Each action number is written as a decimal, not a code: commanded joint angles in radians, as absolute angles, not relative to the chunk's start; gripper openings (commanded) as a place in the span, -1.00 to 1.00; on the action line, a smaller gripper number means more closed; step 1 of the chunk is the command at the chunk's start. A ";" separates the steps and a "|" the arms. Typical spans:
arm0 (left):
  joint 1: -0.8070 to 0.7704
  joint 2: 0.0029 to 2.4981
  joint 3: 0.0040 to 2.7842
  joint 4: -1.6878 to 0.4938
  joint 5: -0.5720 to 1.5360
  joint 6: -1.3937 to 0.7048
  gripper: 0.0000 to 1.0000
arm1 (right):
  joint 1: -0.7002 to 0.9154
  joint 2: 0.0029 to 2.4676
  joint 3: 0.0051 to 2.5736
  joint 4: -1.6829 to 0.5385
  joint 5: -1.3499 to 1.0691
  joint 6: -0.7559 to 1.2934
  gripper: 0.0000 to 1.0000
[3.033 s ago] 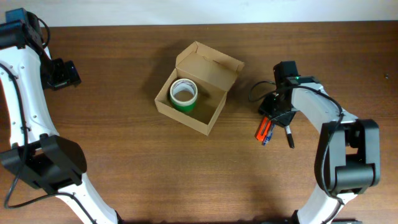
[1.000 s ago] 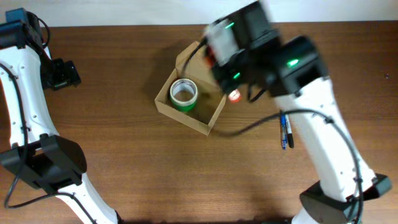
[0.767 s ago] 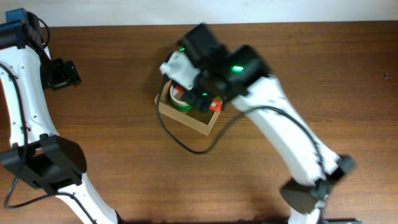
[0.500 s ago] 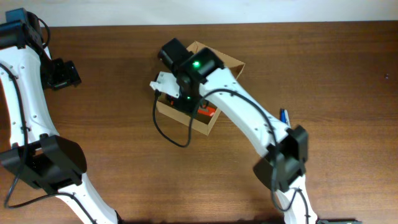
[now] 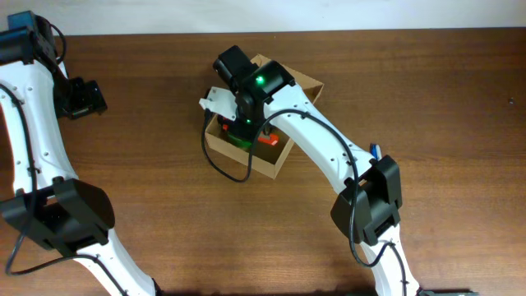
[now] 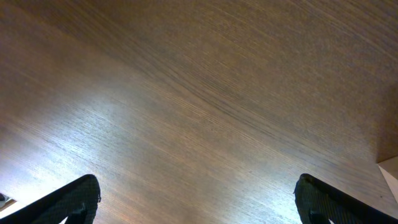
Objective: Pack container
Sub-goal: 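Carry the red box cutter into the box beside the tape rolls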
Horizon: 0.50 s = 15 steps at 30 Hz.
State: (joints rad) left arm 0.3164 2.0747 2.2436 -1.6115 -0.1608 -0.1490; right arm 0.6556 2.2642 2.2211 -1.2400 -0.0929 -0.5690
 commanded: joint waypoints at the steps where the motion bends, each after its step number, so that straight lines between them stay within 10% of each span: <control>1: 0.319 2.082 2.238 -1.612 -0.164 -0.136 1.00 | 0.648 2.312 2.222 -1.225 -0.128 -0.517 -0.93; 15: 0.319 2.082 2.238 -1.612 -0.164 -0.136 1.00 | 0.648 2.365 2.222 -1.212 -0.128 -0.428 -0.92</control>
